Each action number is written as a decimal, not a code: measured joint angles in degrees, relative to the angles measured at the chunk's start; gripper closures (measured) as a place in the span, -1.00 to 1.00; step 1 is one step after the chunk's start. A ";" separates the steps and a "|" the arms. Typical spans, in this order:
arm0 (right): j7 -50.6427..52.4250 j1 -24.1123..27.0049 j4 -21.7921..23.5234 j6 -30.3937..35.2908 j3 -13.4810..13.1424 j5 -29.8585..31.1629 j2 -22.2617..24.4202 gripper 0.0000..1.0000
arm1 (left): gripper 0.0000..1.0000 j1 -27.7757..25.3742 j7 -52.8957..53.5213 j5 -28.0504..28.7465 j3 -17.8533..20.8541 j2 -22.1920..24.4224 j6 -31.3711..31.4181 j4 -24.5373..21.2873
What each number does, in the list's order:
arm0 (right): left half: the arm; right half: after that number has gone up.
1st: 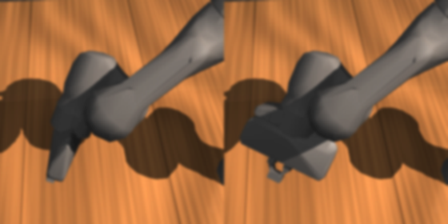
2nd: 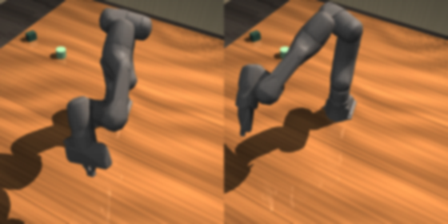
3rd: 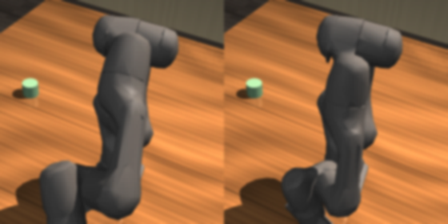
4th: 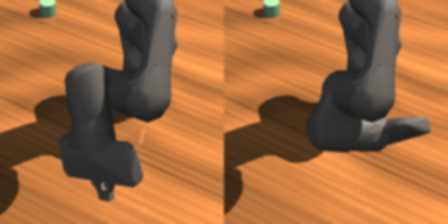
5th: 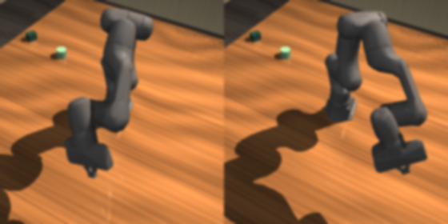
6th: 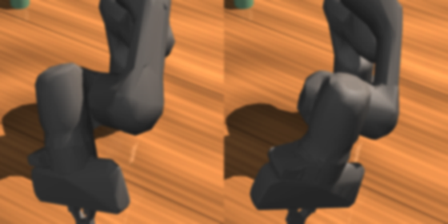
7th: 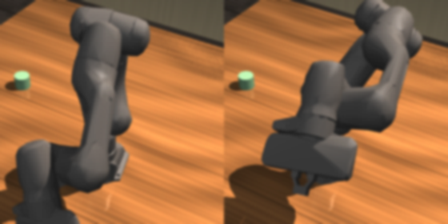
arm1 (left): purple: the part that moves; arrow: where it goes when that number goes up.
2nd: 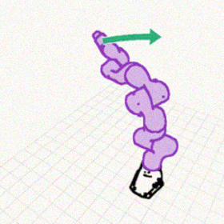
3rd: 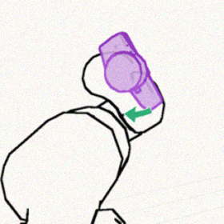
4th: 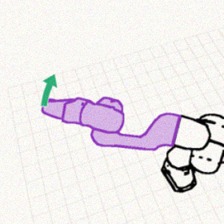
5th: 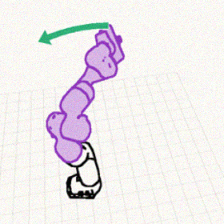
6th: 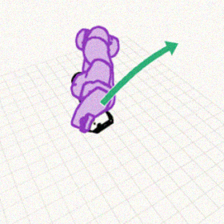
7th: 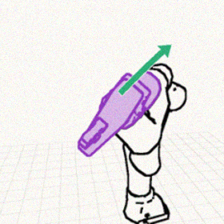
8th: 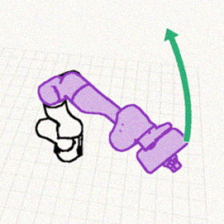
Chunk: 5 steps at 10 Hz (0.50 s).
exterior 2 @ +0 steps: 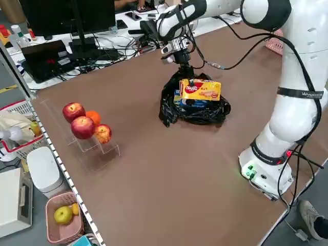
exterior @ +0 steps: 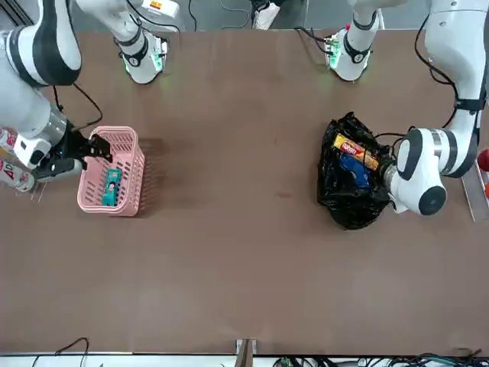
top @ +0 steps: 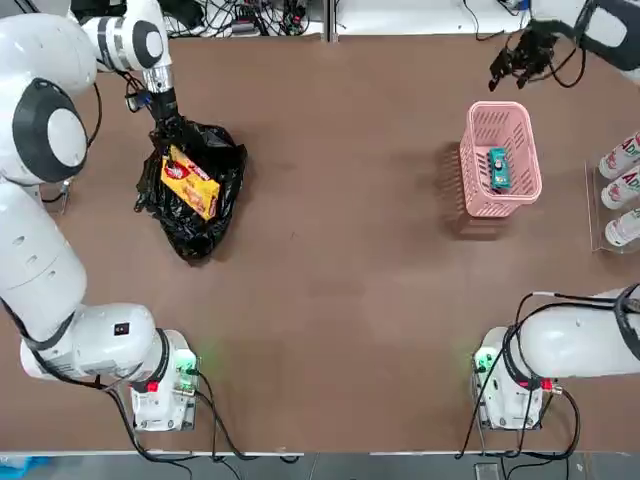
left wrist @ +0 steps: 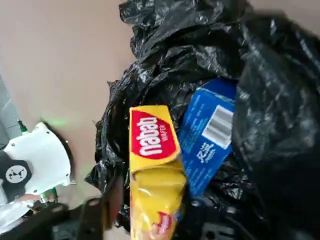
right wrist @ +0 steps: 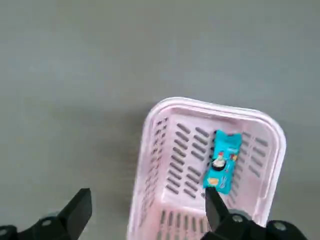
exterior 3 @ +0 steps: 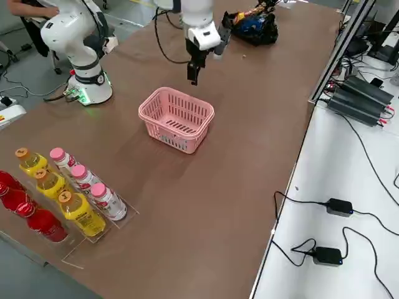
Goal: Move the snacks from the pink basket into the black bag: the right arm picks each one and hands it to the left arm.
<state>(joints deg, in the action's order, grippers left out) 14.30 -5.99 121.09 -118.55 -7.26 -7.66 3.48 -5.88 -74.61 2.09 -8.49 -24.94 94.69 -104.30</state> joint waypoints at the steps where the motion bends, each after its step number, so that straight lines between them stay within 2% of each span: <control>1: 2.37 1.63 2.88 -3.37 -0.03 0.00 0.04 -1.00 | -0.57 -0.34 -0.31 0.00 -0.01 0.55 0.01 1.12; 2: 3.29 2.28 5.23 -6.12 -0.02 0.00 0.09 -1.00 | -0.89 -0.30 -0.72 0.00 -0.16 1.28 0.00 2.51; 3: 3.73 2.37 7.49 -9.04 0.04 0.01 0.14 -1.00 | -1.00 -0.25 -1.09 -0.06 -0.39 1.99 -0.03 3.90; 5: 5.08 2.53 11.66 -15.39 0.04 0.01 0.18 -1.00 | -1.00 -0.31 -1.20 -2.05 -0.45 3.75 -0.20 6.92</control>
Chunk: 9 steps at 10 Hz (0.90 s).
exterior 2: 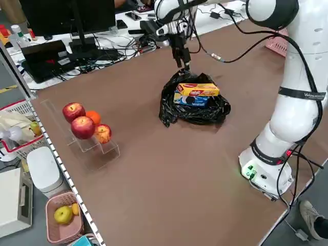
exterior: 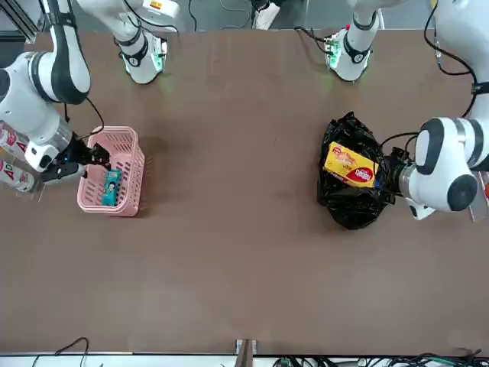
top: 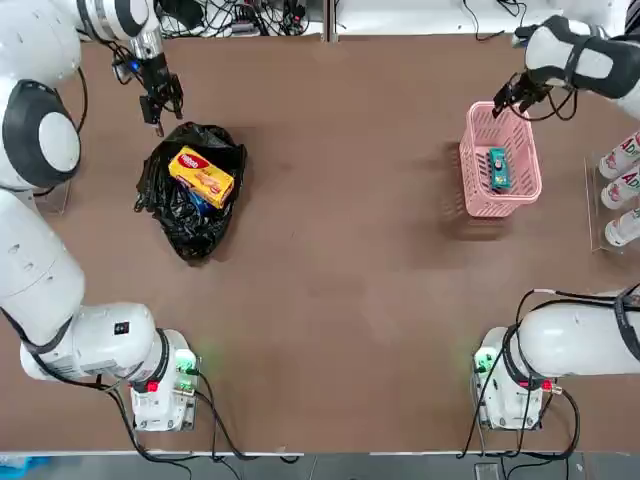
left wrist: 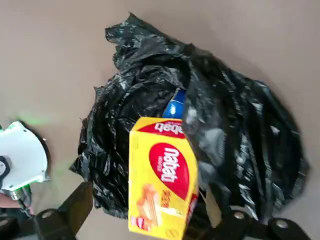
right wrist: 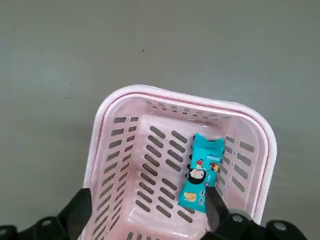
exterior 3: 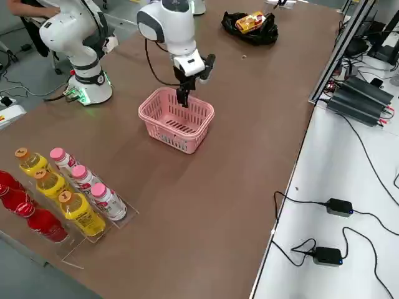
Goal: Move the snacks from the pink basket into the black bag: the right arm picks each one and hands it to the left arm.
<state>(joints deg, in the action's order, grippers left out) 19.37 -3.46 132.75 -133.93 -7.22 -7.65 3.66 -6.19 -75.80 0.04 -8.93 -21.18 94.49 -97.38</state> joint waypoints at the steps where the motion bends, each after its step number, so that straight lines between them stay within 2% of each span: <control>1: 0.35 0.00 1.73 -3.11 0.07 0.00 0.01 -1.00 | -1.00 0.00 0.30 -1.02 -0.16 1.31 -0.05 1.40; 4: 0.62 0.00 5.76 -11.43 0.62 0.85 -0.55 -1.00 | -1.00 0.03 2.84 -2.14 -2.66 6.19 -0.19 5.25; 7: 0.66 0.00 6.97 -17.04 0.75 1.35 -3.85 -1.00 | -1.00 0.17 14.31 -2.28 -3.61 8.90 -0.22 9.32; 9: 0.76 0.00 9.45 -22.71 0.76 2.28 -5.20 -1.00 | -1.00 0.15 22.15 -2.52 -3.95 9.09 -5.19 13.54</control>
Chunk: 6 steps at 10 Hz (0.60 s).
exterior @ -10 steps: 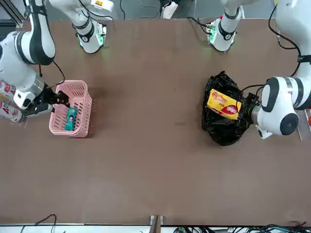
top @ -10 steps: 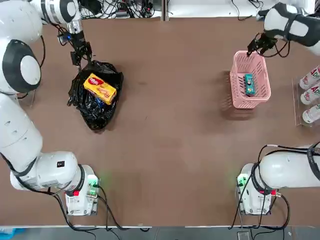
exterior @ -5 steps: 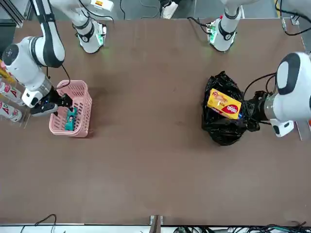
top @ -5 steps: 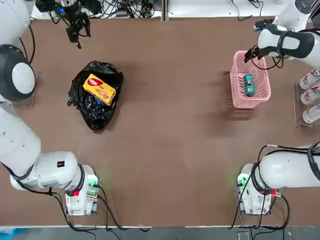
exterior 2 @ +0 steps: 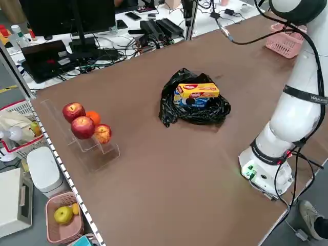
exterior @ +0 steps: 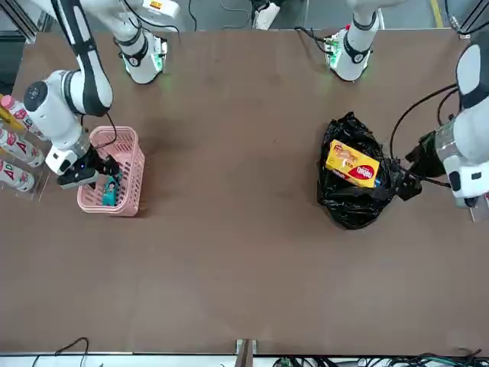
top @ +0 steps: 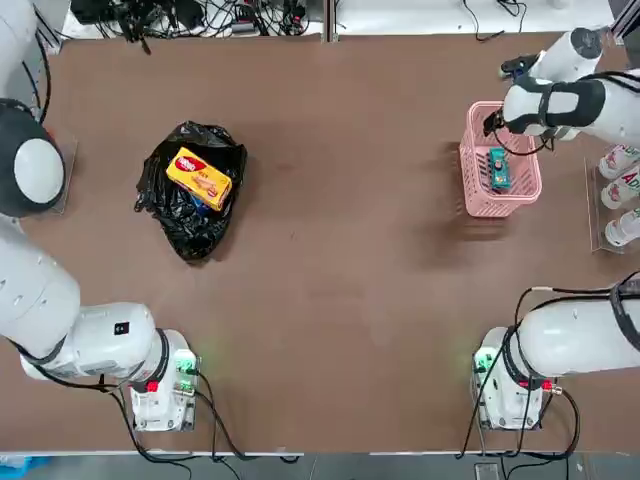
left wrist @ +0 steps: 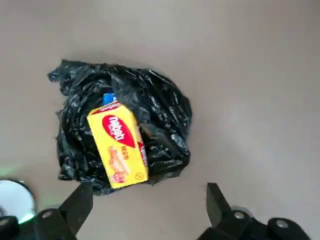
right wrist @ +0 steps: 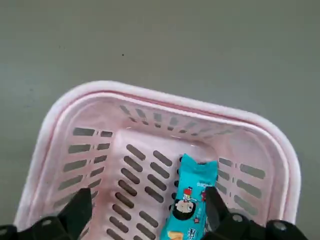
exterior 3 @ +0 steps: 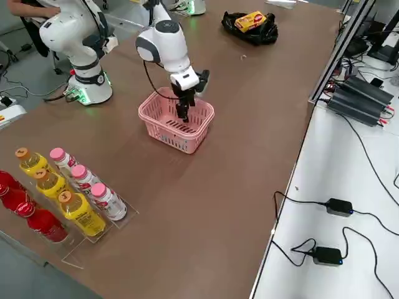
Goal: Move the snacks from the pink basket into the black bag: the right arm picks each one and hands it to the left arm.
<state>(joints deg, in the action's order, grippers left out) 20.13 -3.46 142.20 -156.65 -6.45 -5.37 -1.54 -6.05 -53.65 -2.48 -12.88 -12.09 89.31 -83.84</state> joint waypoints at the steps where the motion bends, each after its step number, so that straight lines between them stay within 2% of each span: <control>1: 0.82 0.01 1.14 -1.67 -0.01 0.33 -0.28 -1.00 | -1.00 0.03 6.23 0.00 -0.11 0.13 -2.20 1.33; 6: 5.95 1.10 1.53 -2.11 -0.10 0.76 -0.30 -1.00 | -1.00 2.87 36.36 0.78 0.69 6.28 -3.35 2.57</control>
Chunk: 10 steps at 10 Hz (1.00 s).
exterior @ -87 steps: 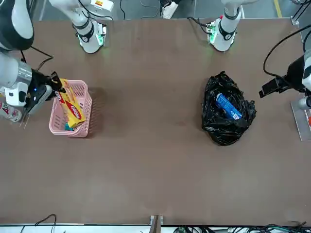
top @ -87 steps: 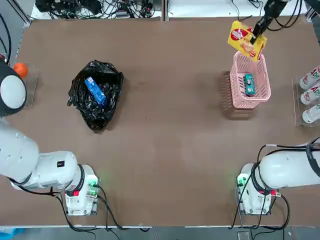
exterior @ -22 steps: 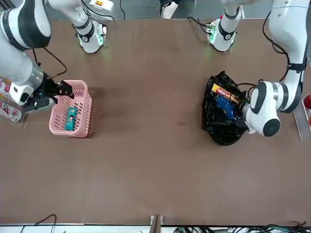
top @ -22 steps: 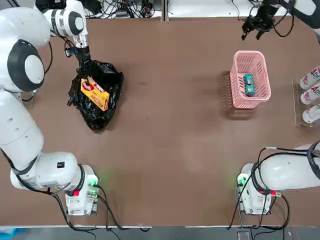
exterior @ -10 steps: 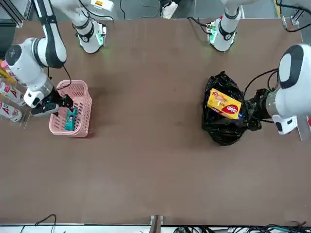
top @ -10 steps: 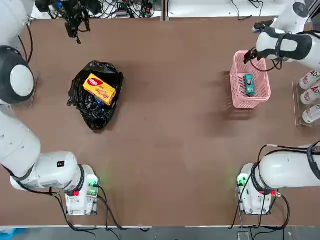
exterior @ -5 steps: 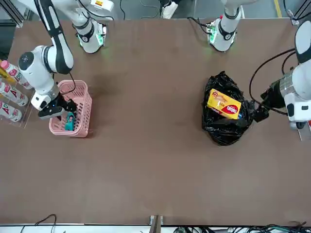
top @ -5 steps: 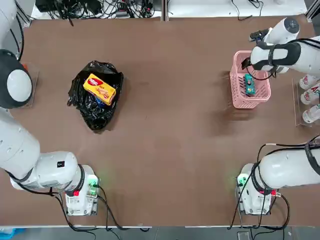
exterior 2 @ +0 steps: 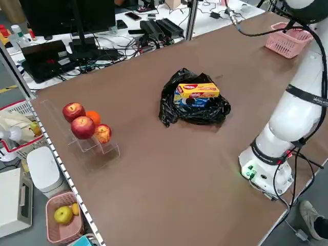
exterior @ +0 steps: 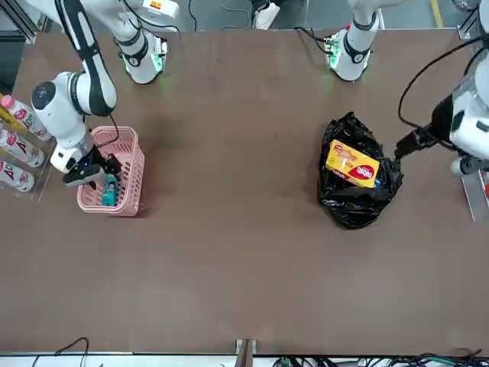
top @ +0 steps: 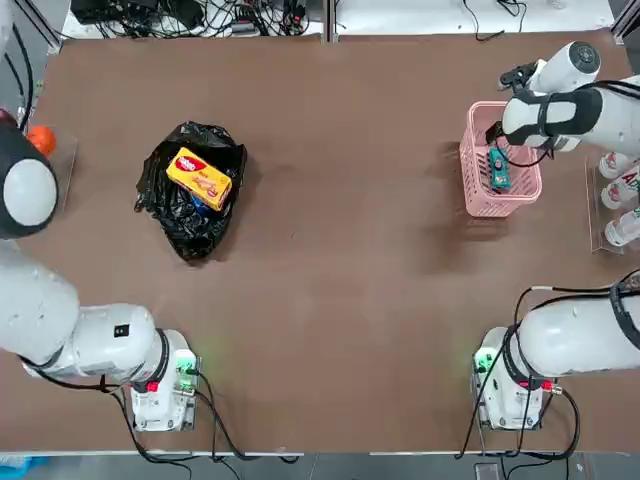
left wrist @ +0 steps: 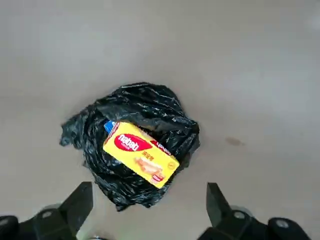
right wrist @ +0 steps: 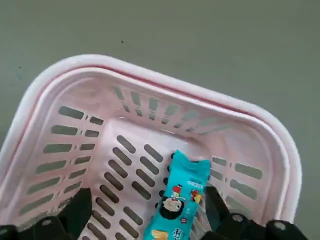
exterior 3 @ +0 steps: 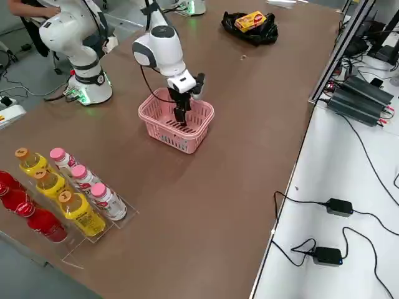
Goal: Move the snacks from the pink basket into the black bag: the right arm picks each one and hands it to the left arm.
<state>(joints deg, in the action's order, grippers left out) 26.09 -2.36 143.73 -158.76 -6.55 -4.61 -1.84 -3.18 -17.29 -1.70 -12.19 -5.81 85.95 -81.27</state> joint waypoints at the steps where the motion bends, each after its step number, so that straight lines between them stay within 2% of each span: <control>1: 0.33 0.04 0.00 0.00 0.03 0.02 0.00 -1.00 | -1.00 0.52 2.37 0.14 0.22 1.13 -0.39 0.00; 5: 0.26 0.75 1.15 -0.13 0.03 0.10 -1.26 -1.00 | -1.00 2.50 5.50 1.01 0.96 1.58 -0.56 -0.35; 10: -5.91 1.87 4.55 -8.51 0.67 0.09 -6.62 -1.00 | -1.00 2.34 6.02 1.07 1.72 0.82 -0.56 -0.40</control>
<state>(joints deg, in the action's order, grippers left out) 20.18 -0.49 148.29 -167.27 -5.88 -4.52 -8.47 -0.84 -11.27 -0.63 -10.47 -4.98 85.40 -81.67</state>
